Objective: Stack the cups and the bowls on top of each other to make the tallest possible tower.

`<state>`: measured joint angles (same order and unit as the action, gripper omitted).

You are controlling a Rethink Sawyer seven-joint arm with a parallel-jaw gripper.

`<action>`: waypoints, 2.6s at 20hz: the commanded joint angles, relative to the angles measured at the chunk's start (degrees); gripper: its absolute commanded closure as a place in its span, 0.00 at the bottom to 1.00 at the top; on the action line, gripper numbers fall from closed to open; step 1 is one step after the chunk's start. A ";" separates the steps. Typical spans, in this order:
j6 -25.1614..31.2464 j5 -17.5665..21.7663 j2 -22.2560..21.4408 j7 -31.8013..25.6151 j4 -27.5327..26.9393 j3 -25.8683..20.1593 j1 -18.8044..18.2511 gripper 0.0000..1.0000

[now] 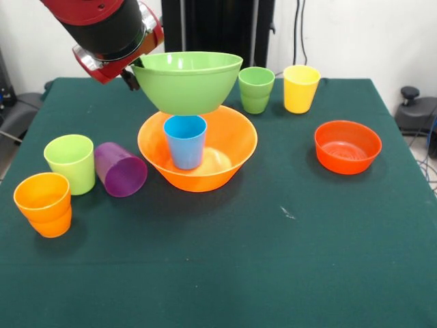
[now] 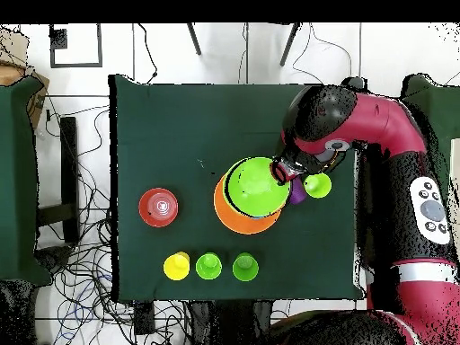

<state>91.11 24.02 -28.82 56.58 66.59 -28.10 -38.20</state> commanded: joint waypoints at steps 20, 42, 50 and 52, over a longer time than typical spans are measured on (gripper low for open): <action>-4.22 -0.54 -1.25 6.70 4.34 1.83 1.72 1.00; -3.92 -0.52 -1.38 5.66 4.60 1.57 1.67 0.00; -5.84 -0.52 1.01 5.05 2.58 0.81 1.64 0.00; -6.94 -0.01 1.63 4.91 2.56 0.81 1.77 0.00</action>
<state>91.10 23.44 -30.44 56.58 66.93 -28.01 -38.19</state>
